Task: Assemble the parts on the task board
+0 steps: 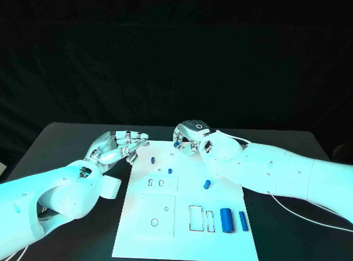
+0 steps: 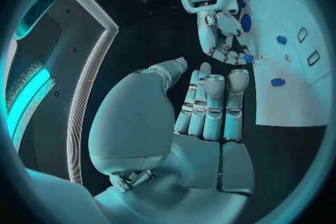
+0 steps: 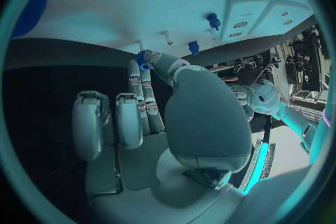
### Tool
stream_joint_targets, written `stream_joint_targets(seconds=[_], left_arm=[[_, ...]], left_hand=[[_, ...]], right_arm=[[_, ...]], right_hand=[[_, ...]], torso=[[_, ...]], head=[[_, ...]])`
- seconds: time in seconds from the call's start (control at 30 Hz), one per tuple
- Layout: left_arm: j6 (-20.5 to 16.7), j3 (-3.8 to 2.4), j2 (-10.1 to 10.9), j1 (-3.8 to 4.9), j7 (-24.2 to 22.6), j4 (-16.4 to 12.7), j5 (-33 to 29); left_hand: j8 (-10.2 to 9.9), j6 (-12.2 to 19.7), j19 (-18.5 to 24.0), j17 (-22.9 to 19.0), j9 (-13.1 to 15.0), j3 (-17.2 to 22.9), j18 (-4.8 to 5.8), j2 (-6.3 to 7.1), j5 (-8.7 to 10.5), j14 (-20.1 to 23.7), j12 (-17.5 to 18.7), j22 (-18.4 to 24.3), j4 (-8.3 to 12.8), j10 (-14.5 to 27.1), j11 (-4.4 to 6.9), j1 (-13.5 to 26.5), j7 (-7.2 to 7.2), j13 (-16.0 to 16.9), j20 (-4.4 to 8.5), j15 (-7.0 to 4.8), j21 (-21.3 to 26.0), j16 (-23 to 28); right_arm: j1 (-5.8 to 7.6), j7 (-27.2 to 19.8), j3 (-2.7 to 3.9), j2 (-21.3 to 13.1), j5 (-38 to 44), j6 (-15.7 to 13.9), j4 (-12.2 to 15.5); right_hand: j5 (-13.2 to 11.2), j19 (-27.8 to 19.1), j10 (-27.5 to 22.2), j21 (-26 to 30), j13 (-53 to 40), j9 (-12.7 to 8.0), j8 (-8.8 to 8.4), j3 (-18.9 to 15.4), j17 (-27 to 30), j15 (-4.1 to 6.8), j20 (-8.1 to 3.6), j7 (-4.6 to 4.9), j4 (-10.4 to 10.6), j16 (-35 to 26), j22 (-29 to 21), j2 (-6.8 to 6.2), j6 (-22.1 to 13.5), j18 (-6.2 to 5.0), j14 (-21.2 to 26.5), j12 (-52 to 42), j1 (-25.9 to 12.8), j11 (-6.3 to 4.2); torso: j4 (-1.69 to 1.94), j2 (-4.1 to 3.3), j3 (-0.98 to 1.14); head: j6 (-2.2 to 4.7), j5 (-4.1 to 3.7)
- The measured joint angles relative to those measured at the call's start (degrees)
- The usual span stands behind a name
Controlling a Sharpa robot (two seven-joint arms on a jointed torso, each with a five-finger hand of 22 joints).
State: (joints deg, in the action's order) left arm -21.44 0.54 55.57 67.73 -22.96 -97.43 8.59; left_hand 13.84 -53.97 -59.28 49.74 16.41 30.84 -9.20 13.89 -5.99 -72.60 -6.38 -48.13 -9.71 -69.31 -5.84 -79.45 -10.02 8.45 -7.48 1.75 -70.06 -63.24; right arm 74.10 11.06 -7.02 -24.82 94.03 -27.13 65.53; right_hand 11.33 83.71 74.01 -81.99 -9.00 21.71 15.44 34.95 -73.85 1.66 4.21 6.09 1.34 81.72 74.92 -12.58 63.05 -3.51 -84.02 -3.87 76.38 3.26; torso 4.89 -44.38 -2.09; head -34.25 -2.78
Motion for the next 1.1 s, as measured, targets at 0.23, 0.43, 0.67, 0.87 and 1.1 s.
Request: stream_joint_targets(seconds=[0.23, 0.43, 0.67, 0.87, 1.1], left_arm=[[0.08, 0.0, -0.07, 0.2, 0.02, -0.04, 0.0], [0.15, 0.0, -0.13, 0.32, 0.04, -0.04, 0.0], [0.23, 0.0, -0.11, 0.4, 0.06, -0.03, 0.0], [0.27, 0.0, -0.09, 0.46, 0.06, -0.03, 0.0], [0.31, 0.0, -0.11, 0.5, 0.07, -0.03, 0.0]], left_hand=[[0.0, 0.0, 0.0, 0.0, 0.0, 0.0, 0.0, 0.0, 0.0, 0.0, 0.0, 0.01, 0.0, 0.0, 0.0, 0.0, 0.0, 0.0, 0.0, 0.0, 0.0, 0.0], [0.0, 0.0, 0.0, 0.07, -0.01, 0.0, 0.0, 0.0, 0.0, -0.18, 0.0, -0.11, 0.0, 0.0, 0.0, 0.0, 0.0, 0.01, 0.0, 0.18, 0.0, -0.22], [0.0, 0.0, 0.0, 0.11, -0.01, 0.0, 0.0, 0.0, 0.0, -0.2, 0.0, -0.16, 0.0, 0.0, 0.0, 0.0, 0.0, 0.04, 0.0, 0.2, 0.0, -0.22], [0.0, 0.0, 0.0, 0.1, -0.02, 0.0, 0.0, 0.0, 0.0, -0.2, 0.0, -0.16, 0.0, 0.0, 0.0, 0.0, 0.0, 0.04, 0.0, 0.21, 0.0, -0.22], [0.0, 0.0, -0.21, 0.18, 0.05, 0.0, 0.0, 0.0, 0.0, -0.2, 0.0, -0.33, 0.0, 0.0, 0.0, 0.0, 0.0, 0.04, -0.21, 0.21, -0.27, -0.22]], right_arm=[[-0.23, -0.04, 0.0, 1.15, -0.17, 0.03, -1.54], [-0.19, -0.06, 0.1, 1.69, -0.23, 0.29, -2.46], [-0.11, -0.06, 0.18, 1.88, -0.27, 0.93, -2.91], [-0.08, 0.0, 0.21, 2.08, -0.27, 1.13, -3.26], [-0.03, 0.13, 0.24, 2.15, -0.28, 1.25, -3.35]], right_hand=[[0.32, 0.0, 0.0, 0.0, 0.0, 0.09, 0.0, -0.01, 0.01, 0.0, 0.0, -0.02, 0.0, 0.0, -0.01, -0.01, -0.15, 0.0, 0.0, 0.0, 0.0, 0.0], [0.33, 0.0, 0.0, 0.0, 0.0, 0.23, -0.04, -0.01, 0.1, 0.0, 0.0, 0.01, 0.01, 0.0, -0.01, -0.02, -0.2, 0.0, 0.0, 0.01, -0.01, 0.0], [0.33, 0.0, 0.0, 0.0, 0.0, 0.28, -0.06, -0.01, 0.13, 0.0, 0.0, 0.01, 0.01, 0.0, -0.01, -0.02, -0.38, 0.0, 0.0, 0.13, -0.01, 0.0], [0.33, 0.0, -0.01, 0.0, 0.0, 0.42, -0.15, -0.02, 0.35, 0.0, 0.0, 0.23, 0.01, 0.0, -0.02, -0.19, -0.61, 0.0, 0.0, 0.35, -0.18, 0.0], [0.33, 0.0, -0.01, 0.0, 0.0, 0.44, -0.22, -0.02, 0.36, 0.0, 0.0, 0.27, 0.01, -0.01, 0.03, -0.18, -0.66, 0.0, 0.0, 0.43, -0.35, 0.0]], torso=[[0.05, -0.1, -0.04], [0.04, -0.12, -0.05], [-0.02, -0.14, -0.05], [-0.09, -0.19, -0.04], [-0.06, -0.21, -0.04]], head=[[-0.05, 0.2], [-0.24, 0.46], [-0.43, 0.7], [-0.4, 0.73], [-0.35, 0.76]])
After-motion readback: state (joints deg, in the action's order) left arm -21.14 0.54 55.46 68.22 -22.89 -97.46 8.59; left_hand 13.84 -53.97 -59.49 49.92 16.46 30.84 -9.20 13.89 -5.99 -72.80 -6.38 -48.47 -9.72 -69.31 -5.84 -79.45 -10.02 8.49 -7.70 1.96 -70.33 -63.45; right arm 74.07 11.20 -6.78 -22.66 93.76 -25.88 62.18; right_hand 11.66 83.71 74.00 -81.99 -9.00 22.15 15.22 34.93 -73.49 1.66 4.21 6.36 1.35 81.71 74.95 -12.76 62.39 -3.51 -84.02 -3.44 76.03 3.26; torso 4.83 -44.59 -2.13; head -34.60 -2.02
